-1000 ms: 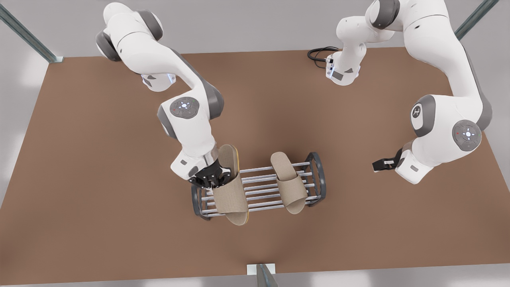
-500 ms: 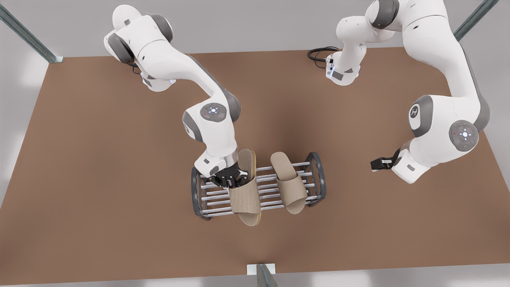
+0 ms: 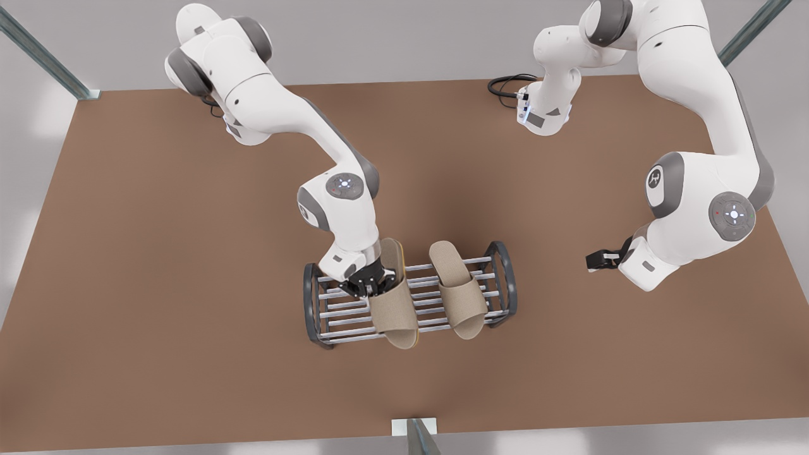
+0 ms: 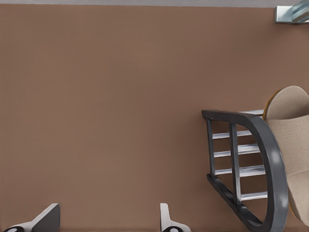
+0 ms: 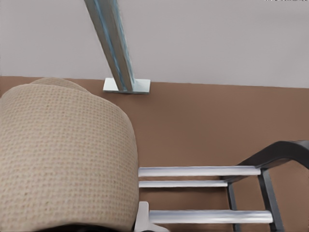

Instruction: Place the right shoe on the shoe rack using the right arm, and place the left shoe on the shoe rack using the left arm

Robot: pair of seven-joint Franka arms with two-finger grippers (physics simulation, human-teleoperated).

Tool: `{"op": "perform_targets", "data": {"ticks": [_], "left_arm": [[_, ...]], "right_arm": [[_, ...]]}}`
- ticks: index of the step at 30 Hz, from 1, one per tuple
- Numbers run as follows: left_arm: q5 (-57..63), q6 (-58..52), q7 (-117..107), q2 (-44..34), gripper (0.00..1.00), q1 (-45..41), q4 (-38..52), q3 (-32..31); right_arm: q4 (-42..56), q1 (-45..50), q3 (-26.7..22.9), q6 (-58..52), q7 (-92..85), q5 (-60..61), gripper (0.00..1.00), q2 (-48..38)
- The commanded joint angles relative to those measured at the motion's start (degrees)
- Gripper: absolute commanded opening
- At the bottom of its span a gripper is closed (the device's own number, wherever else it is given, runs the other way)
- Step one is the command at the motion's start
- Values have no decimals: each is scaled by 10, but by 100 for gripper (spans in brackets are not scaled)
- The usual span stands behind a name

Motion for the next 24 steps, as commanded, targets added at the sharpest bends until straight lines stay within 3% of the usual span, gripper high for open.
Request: {"op": "perform_targets", "data": {"ticks": [1, 9, 10, 11, 12, 19, 24], "left_arm": [[0, 0, 8, -1, 100, -1, 0, 0], [1, 1, 8, 0, 100, -1, -1, 0], [1, 1, 8, 0, 100, 0, 0, 0], [1, 1, 8, 0, 100, -1, 0, 0], [1, 1, 8, 0, 100, -1, 0, 0], [1, 1, 8, 0, 100, -1, -1, 0], [1, 1, 8, 0, 100, -1, 0, 0]], "right_arm": [[-20, 3, 0, 45, -50, -8, 21, -4], [-42, 5, -3, 75, -42, -17, 21, 0], [-42, 5, -3, 74, -43, -18, 44, 0], [-42, 5, -3, 75, -42, -18, 84, -1], [-42, 4, -2, 75, -42, -18, 100, -2], [-48, 4, 0, 73, -44, -29, 100, -17], [-150, -2, 10, 61, -52, -24, 100, -146]]}}
